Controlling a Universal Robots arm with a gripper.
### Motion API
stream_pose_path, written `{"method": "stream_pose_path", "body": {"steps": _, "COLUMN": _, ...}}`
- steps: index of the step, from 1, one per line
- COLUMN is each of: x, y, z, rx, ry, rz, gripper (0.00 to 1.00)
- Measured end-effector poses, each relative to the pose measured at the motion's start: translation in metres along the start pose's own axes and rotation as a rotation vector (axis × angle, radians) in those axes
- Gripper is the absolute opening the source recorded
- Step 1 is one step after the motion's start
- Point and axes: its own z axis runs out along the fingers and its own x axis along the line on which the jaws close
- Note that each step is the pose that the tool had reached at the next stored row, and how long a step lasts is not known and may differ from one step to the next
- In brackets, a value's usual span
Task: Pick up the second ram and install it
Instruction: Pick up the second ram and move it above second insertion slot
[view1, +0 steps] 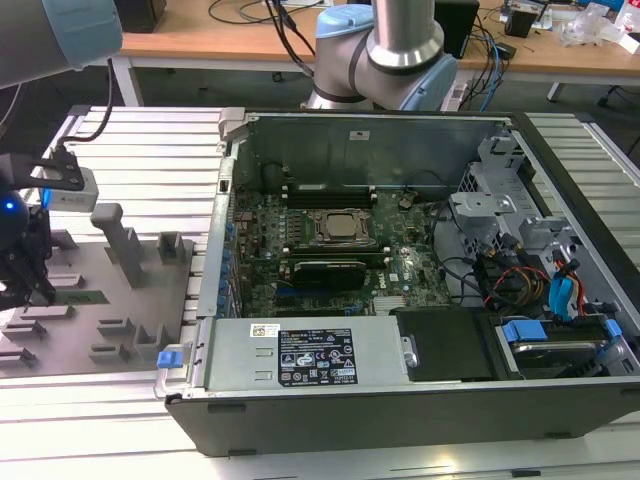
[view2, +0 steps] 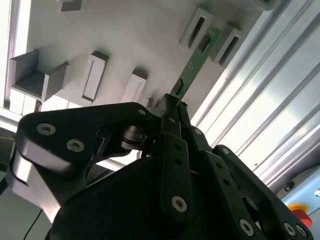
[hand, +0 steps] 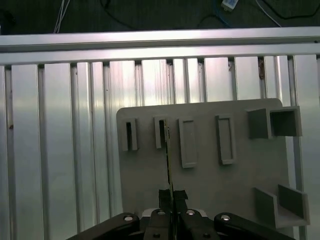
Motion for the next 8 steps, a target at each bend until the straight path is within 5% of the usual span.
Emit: {"method": "stream_pose_path", "body": {"steps": 8, "x": -0.0009, "y": 0.001, "z": -0.0217, "rx": 0.0001, "ry": 0.0, "rz": 0.0, "gripper": 0.14}}
